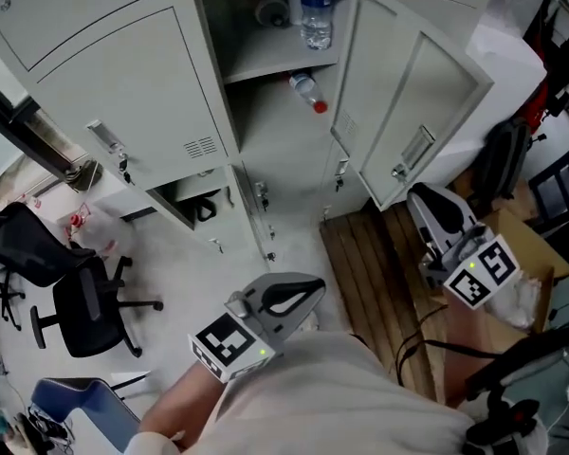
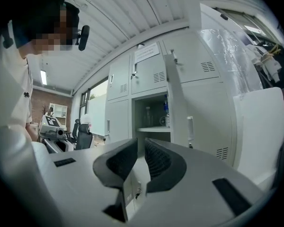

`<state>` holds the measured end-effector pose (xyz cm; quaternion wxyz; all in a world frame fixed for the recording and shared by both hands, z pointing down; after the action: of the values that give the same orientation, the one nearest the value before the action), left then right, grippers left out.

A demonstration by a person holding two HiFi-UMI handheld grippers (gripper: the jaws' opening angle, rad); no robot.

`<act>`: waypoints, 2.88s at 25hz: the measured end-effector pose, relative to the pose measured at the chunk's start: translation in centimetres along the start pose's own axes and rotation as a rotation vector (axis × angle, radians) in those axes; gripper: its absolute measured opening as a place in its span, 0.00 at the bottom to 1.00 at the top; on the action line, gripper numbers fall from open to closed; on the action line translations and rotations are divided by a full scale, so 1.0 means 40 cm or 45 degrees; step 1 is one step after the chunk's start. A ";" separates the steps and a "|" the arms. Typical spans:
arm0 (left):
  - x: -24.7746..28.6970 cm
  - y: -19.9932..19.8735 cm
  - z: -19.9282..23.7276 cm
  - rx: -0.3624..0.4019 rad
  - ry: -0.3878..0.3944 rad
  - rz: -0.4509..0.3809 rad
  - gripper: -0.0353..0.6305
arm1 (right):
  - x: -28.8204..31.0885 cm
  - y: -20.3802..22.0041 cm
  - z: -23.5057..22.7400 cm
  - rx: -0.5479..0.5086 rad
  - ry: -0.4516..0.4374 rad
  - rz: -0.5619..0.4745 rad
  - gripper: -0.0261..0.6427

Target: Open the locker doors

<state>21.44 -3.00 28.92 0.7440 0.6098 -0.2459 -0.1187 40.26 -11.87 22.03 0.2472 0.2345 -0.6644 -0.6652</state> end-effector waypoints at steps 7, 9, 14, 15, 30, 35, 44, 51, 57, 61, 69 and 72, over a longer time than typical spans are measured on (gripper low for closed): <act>-0.122 0.014 0.049 -0.024 -0.123 -0.032 0.07 | 0.198 0.030 0.173 -0.011 -0.193 0.029 0.11; -0.153 0.022 0.060 -0.042 -0.173 -0.040 0.07 | 0.261 0.040 0.219 -0.008 -0.267 0.036 0.11; -0.206 0.031 0.108 -0.078 -0.300 -0.047 0.07 | 0.398 0.042 0.294 -0.055 -0.432 0.045 0.11; -0.210 0.030 0.120 -0.082 -0.323 -0.052 0.07 | 0.424 0.041 0.301 -0.069 -0.461 0.041 0.11; -0.278 0.001 0.254 -0.121 -0.498 -0.154 0.07 | 0.706 0.027 0.397 -0.172 -0.614 0.055 0.11; -0.363 -0.003 0.340 -0.073 -0.422 -0.160 0.07 | 0.849 0.020 0.455 -0.201 -0.563 0.070 0.11; -0.582 0.027 0.507 -0.044 -0.318 -0.146 0.07 | 1.106 0.016 0.537 -0.185 -0.350 0.087 0.14; -0.704 0.066 0.565 -0.017 -0.237 -0.107 0.07 | 1.236 0.011 0.540 -0.166 -0.190 0.086 0.18; -0.754 0.081 0.592 -0.038 -0.224 -0.111 0.07 | 1.305 0.013 0.531 -0.170 -0.111 0.102 0.20; -0.790 0.089 0.608 -0.033 -0.217 -0.113 0.07 | 1.337 0.014 0.520 -0.136 -0.044 0.096 0.23; -0.830 0.096 0.625 -0.038 -0.191 -0.135 0.07 | 1.391 0.019 0.524 -0.074 -0.004 0.090 0.23; -0.838 0.099 0.624 -0.051 -0.185 -0.134 0.07 | 1.390 0.023 0.520 -0.065 0.023 0.077 0.23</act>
<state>-20.32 -7.31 28.71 0.7290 0.5966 -0.2646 -0.2064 -15.73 -31.53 24.02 0.2792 0.2140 -0.6518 -0.6719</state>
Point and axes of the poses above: the fingertips, and each gripper's own axes: x forward along the fingers, z to its left, y out of its underside, the point moved 3 cm from there along -x, backward along the fingers, and after that the axes turned 13 degrees about -y, right-handed, at the moved point
